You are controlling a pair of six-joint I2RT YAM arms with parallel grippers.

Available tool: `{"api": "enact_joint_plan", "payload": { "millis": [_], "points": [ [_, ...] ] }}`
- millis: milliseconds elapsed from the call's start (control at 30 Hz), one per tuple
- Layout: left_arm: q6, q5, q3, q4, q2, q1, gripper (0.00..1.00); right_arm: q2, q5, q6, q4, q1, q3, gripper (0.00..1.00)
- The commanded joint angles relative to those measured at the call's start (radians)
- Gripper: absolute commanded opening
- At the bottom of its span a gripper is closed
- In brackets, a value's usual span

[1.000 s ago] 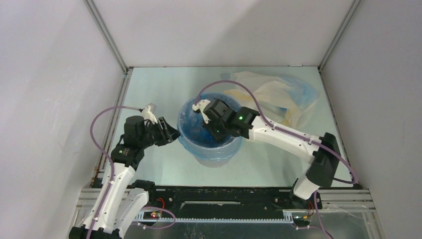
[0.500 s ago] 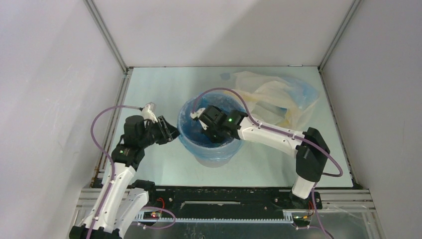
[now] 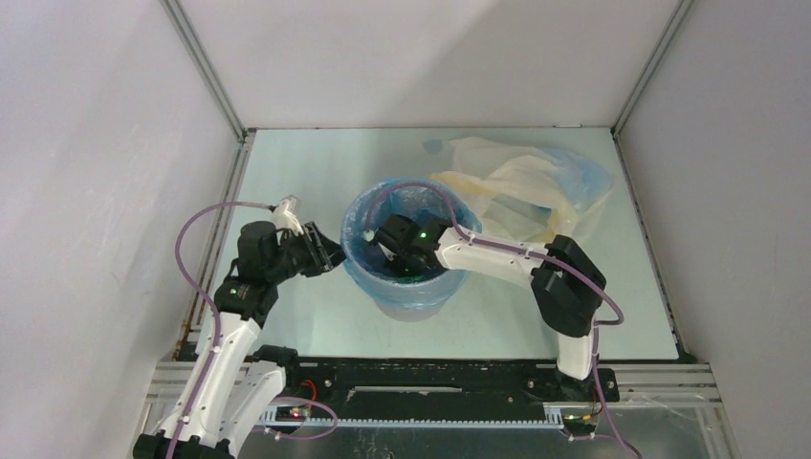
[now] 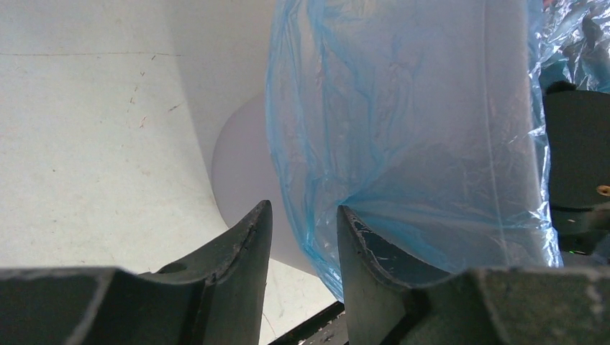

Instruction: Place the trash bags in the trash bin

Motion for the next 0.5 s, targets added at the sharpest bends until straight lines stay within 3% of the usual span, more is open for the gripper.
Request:
{"api": "enact_joint_plan", "payload": {
  "millis": [0,467],
  "points": [
    [-0.004,0.037,-0.017,0.039,0.001,0.007,0.44,0.034,-0.031,0.01,0.0,-0.012,0.006,0.0],
    [-0.016,0.067,-0.026,0.062,0.008,0.007,0.42,0.1,-0.084,0.036,0.021,-0.034,-0.017,0.0]
  ]
}}
